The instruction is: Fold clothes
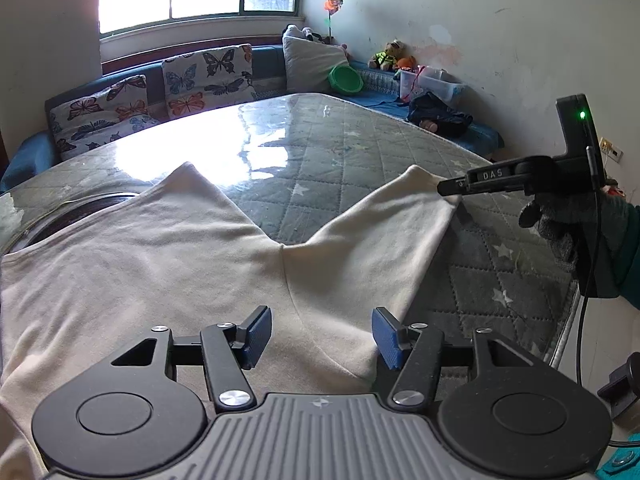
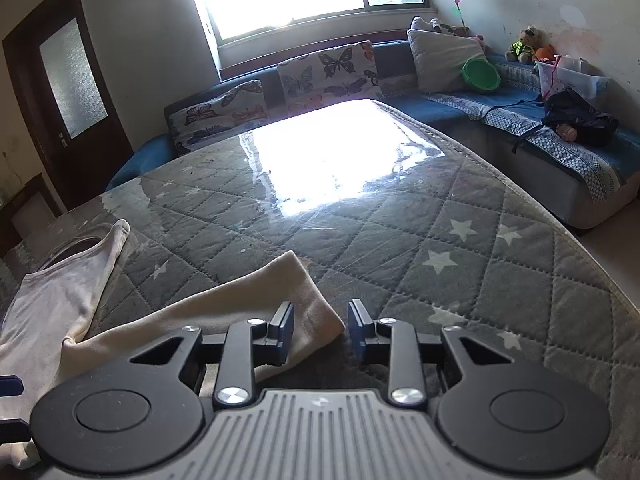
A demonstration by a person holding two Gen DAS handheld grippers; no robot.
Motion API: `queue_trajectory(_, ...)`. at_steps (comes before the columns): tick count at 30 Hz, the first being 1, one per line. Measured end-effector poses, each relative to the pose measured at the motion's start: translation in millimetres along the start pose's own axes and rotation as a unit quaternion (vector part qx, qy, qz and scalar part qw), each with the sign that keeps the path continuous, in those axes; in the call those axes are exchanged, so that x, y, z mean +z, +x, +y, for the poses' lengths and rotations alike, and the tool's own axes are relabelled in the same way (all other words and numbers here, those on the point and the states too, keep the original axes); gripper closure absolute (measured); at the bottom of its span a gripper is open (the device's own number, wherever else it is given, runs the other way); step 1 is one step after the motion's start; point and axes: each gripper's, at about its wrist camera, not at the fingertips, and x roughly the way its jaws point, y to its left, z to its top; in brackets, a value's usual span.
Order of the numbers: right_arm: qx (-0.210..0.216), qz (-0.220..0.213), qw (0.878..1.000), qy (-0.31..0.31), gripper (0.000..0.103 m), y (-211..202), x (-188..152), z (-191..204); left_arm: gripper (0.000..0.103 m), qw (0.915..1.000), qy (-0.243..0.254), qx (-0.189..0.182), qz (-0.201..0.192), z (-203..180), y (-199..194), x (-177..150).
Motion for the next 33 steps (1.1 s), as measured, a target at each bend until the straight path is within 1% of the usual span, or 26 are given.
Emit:
queue_trajectory(1, 0.001, 0.000, 1.000, -0.001, 0.074, -0.8, -0.9, 0.0, 0.044, 1.0000, 0.001, -0.002, 0.000, -1.0, 0.7, -0.5)
queue_trajectory(2, 0.005, 0.001, 1.000, -0.006, 0.078, -1.3, -1.8, 0.2, 0.044, 1.0000, 0.001, -0.004, 0.001, -2.1, 1.9, -0.7)
queue_trajectory(3, 0.009, 0.003, 1.000, -0.010, 0.090, -1.9, -2.6, 0.4, 0.044, 1.0000, 0.002, -0.006, 0.001, -3.2, 3.2, -0.9)
queue_trajectory(4, 0.018, 0.004, 1.000, -0.001, 0.092, -3.1, -2.7, -2.4, 0.044, 1.0000, 0.003, -0.008, 0.001, -4.3, 4.7, -1.1)
queue_trajectory(8, 0.041, -0.017, 0.999, 0.015, 0.094, -14.4, 6.5, -5.0, 0.044, 0.9998, 0.008, -0.018, 0.002, -9.7, 10.1, -3.0)
queue_trajectory(12, 0.062, -0.048, 0.997, 0.003, 0.094, -36.3, 27.8, 5.4, 0.041, 0.9995, 0.011, -0.029, 0.001, -13.8, 15.1, -5.6)
queue_trajectory(14, 0.071, -0.063, 0.995, -0.013, 0.094, -47.6, 41.5, 16.5, 0.040, 0.9994, 0.010, -0.032, -0.001, -15.4, 17.8, -6.5)
queue_trajectory(22, 0.130, -0.094, 0.983, -0.084, 0.094, -80.3, 76.7, 94.8, 0.038, 0.9975, 0.000, -0.069, -0.014, -20.1, 22.7, -8.5)
queue_trajectory(26, 0.161, -0.107, 0.974, -0.117, 0.094, -94.6, 91.8, 134.5, 0.038, 0.9957, -0.027, -0.081, -0.036, -9.6, 5.1, -10.9)
queue_trajectory(29, 0.190, -0.106, 0.966, -0.141, 0.094, -96.9, 94.1, 168.0, 0.033, 0.9942, -0.050, -0.070, -0.065, 7.7, -23.0, -16.3)
queue_trajectory(33, 0.234, -0.089, 0.953, -0.171, 0.094, -88.2, 87.7, 216.2, 0.033, 0.9912, -0.091, -0.023, -0.093, 42.2, -62.4, -32.2)
